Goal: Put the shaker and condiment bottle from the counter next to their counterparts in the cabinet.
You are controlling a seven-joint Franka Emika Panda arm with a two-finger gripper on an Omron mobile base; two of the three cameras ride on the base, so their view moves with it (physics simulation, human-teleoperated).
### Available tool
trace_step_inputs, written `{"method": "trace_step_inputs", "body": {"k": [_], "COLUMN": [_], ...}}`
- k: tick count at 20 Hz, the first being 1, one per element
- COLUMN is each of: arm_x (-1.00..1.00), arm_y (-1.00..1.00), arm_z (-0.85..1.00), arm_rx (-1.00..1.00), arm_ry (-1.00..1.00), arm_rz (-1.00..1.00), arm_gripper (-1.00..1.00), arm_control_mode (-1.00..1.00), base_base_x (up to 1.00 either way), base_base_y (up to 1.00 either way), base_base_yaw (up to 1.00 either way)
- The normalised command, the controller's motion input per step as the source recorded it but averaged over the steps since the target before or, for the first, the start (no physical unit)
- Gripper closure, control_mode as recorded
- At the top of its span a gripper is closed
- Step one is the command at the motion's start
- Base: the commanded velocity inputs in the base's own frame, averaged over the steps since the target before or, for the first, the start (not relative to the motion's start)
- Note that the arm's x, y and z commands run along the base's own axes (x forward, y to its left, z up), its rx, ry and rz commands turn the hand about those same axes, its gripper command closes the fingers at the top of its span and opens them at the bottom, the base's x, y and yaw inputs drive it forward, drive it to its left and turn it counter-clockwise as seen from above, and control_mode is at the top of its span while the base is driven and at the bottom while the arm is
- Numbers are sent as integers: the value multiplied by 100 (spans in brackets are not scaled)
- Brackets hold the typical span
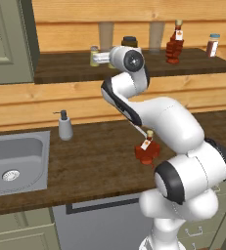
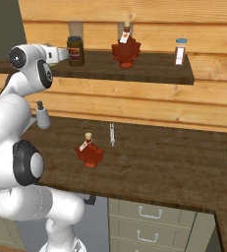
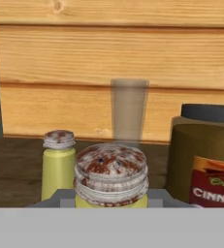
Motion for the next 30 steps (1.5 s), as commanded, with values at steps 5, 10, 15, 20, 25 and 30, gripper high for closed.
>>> {"method": "trace_step_inputs", "body": {"k": [5, 10, 15, 20, 25, 30], "arm_x": [37, 26, 25, 30, 27, 25], "arm_y": [0, 4, 11, 18, 16, 7], "arm_z": [-6, -17, -4, 0, -2, -9], "arm_rx": [0, 0, 0, 5, 0, 0], "arm_ry": [0, 0, 0, 4, 2, 0], "arm_rz": [-2, 0, 0, 0, 0, 0], "arm_gripper": [100, 100, 100, 100, 100, -100], "arm_control_mode": [-100, -100, -100, -100, -100, -100], "base_base_x": [0, 0, 0, 0, 0, 0], "base_base_y": [0, 0, 0, 0, 0, 0], "base_base_yaw": [0, 0, 0, 0, 0, 0]}}
